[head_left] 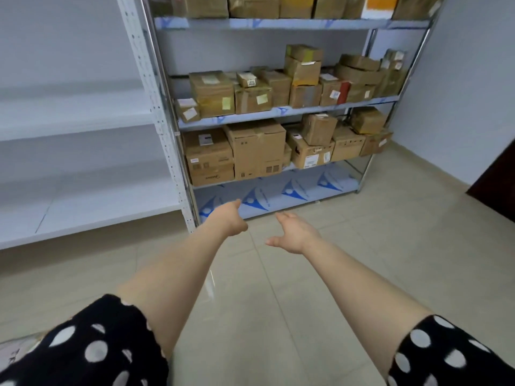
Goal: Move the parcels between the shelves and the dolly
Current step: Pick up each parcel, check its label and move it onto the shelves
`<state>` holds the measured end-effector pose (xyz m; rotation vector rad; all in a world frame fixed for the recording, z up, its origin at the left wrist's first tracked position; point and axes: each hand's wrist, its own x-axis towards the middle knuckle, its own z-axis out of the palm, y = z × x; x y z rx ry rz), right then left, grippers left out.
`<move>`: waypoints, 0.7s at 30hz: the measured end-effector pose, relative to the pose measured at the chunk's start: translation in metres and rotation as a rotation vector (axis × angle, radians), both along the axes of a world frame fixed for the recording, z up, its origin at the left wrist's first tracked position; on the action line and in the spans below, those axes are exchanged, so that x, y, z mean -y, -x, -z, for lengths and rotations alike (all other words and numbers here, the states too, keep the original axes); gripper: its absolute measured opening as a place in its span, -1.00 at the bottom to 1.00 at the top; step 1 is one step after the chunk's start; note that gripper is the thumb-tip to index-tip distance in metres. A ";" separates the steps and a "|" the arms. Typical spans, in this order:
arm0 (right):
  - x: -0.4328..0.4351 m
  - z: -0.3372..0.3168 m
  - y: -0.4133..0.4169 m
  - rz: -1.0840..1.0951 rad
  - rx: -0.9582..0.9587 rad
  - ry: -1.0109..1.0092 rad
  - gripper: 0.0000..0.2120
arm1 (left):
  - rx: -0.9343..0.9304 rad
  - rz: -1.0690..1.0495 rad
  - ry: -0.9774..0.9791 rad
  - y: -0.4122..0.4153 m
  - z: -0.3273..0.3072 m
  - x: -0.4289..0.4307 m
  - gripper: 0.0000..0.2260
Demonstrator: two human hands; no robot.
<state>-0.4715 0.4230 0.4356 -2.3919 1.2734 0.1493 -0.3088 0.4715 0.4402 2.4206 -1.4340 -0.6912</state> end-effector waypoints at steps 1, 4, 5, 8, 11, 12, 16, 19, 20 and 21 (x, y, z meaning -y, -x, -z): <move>0.020 0.001 -0.002 0.009 0.000 0.000 -0.26 | 0.001 0.006 0.003 -0.004 -0.002 0.019 -0.33; 0.083 0.002 -0.011 0.040 0.024 -0.009 -0.30 | -0.023 0.009 -0.003 -0.019 0.001 0.082 -0.34; 0.105 0.002 -0.015 0.045 0.041 -0.020 -0.31 | -0.038 0.002 0.002 -0.025 0.002 0.102 -0.34; 0.172 0.005 -0.028 0.027 0.089 -0.030 -0.36 | -0.062 -0.041 0.018 -0.041 0.007 0.164 -0.38; 0.245 0.014 -0.043 0.007 0.102 -0.055 -0.35 | -0.089 -0.116 0.050 -0.052 0.009 0.226 -0.43; 0.270 0.017 -0.047 -0.005 0.106 -0.067 -0.35 | -0.125 -0.156 0.062 -0.055 0.011 0.248 -0.45; 0.361 0.023 -0.061 -0.018 0.124 -0.139 -0.38 | -0.211 -0.258 0.079 -0.067 0.017 0.326 -0.69; 0.424 0.025 -0.077 -0.016 0.115 -0.155 -0.43 | -0.191 -0.289 0.074 -0.080 0.021 0.374 -0.80; 0.442 0.026 -0.084 -0.012 0.113 -0.161 -0.44 | -0.183 -0.302 0.065 -0.085 0.023 0.386 -0.81; 0.459 0.028 -0.091 -0.010 0.114 -0.169 -0.45 | -0.175 -0.320 0.060 -0.091 0.026 0.399 -0.82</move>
